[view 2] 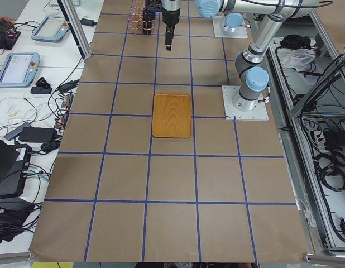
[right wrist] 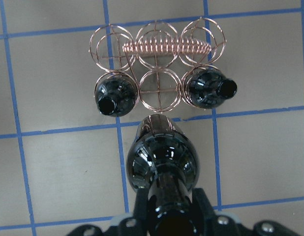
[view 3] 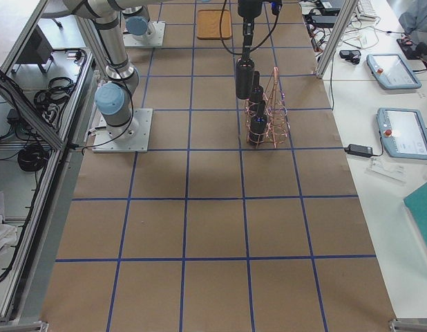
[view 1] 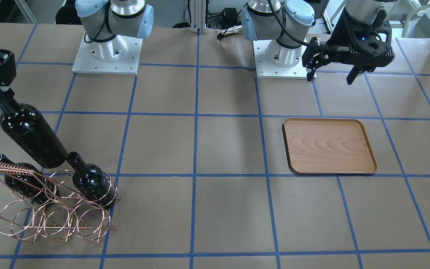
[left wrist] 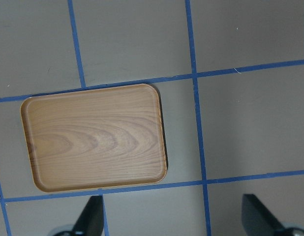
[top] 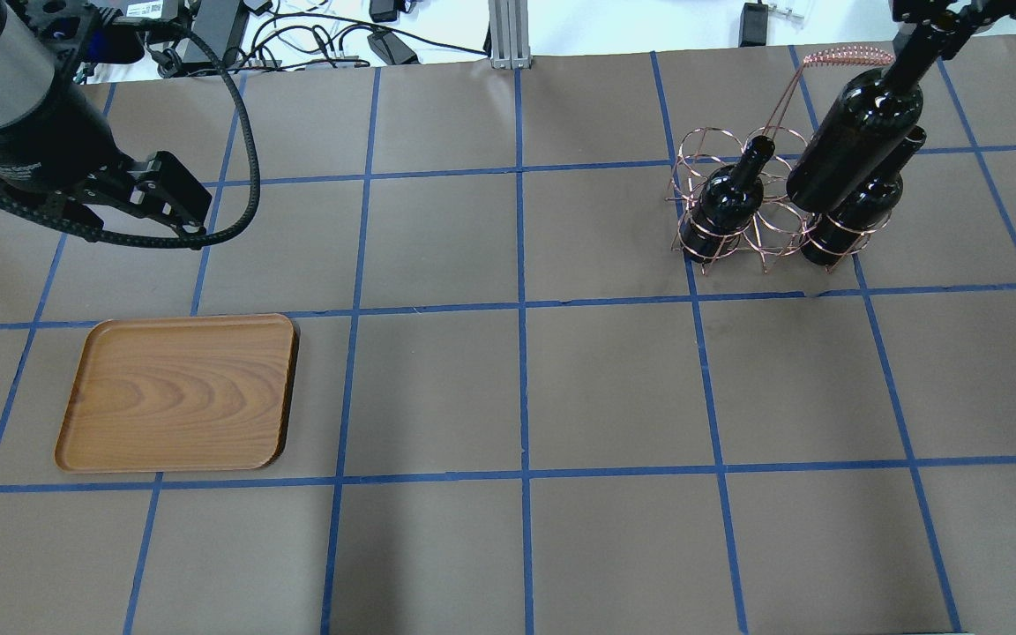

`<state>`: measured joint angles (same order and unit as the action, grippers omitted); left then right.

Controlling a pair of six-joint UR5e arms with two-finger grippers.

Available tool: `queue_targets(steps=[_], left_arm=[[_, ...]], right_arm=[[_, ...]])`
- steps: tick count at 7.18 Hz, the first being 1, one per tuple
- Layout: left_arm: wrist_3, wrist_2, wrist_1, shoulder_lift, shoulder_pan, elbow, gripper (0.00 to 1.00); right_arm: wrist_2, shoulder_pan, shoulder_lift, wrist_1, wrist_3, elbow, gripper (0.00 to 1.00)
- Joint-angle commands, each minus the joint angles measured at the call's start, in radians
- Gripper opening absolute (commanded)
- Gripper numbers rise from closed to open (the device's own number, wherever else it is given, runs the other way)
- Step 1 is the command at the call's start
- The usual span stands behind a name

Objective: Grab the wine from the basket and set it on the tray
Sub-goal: 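Carry the bottle with the right gripper toward the wooden tray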

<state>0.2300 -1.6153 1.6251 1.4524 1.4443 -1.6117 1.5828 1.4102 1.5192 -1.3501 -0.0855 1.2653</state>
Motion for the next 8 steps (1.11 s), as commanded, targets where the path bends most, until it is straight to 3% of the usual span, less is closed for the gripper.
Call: queue_targets(steps=[1,3,5,6,8], left_arm=[[0.000,0.000,0.001,0.000,-0.002,0.000,1.00],[0.000,0.000,0.001,0.000,-0.002,0.000,1.00],[0.000,0.000,-0.004,0.000,-0.004,0.000,1.00],[0.000,0.000,-0.002,0.000,-0.001,0.000,1.00],[0.000,0.001,-0.005,0.002,0.001,0.000,1.00]], right_arm=[[-0.004,0.083,0.085,0.029,0.088,0.124,0.19],[-0.015,0.270,0.098,0.025,0.395,0.184,0.15],[-0.020,0.549,0.006,-0.172,0.748,0.221,0.15],[-0.030,0.647,-0.052,-0.252,0.838,0.223,0.15],[-0.072,0.726,-0.146,-0.398,1.056,0.208,0.15]])
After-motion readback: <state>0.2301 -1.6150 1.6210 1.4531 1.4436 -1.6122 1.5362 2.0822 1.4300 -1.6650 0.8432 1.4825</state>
